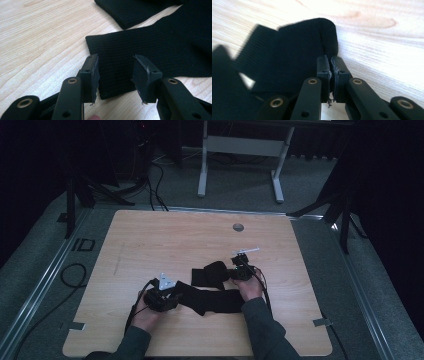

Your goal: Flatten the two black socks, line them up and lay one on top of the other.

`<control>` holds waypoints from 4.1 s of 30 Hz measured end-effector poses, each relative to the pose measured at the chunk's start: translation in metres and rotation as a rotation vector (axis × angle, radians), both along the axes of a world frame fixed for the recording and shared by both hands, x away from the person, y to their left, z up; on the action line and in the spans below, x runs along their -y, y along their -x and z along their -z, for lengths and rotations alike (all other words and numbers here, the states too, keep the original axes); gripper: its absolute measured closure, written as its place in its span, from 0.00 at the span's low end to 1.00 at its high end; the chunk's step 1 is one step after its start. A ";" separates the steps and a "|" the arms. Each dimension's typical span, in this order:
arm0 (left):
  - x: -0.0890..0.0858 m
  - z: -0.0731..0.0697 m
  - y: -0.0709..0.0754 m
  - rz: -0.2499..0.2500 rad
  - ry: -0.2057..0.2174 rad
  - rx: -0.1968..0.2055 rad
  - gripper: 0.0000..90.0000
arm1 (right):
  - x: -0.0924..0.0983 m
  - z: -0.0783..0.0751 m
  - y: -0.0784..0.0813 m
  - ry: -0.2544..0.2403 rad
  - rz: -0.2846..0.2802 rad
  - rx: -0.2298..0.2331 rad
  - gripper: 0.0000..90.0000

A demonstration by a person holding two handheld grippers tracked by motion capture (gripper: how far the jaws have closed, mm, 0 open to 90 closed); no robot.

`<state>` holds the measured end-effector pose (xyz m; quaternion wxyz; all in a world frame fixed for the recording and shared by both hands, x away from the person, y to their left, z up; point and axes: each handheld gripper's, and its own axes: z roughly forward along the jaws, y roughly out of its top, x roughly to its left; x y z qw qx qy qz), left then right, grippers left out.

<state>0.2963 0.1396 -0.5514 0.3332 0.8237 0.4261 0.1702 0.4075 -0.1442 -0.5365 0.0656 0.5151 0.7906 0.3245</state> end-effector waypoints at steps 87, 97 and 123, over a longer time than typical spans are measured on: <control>0.003 0.001 -0.001 -0.003 -0.010 0.008 0.63 | -0.044 0.008 -0.010 0.221 -0.413 0.125 0.51; 0.004 0.001 -0.001 -0.003 -0.009 0.008 0.63 | -0.035 0.007 -0.018 0.211 -0.321 0.125 0.90; 0.003 0.001 -0.001 -0.009 -0.006 0.007 0.62 | -0.031 -0.012 -0.006 0.198 -0.322 0.167 0.93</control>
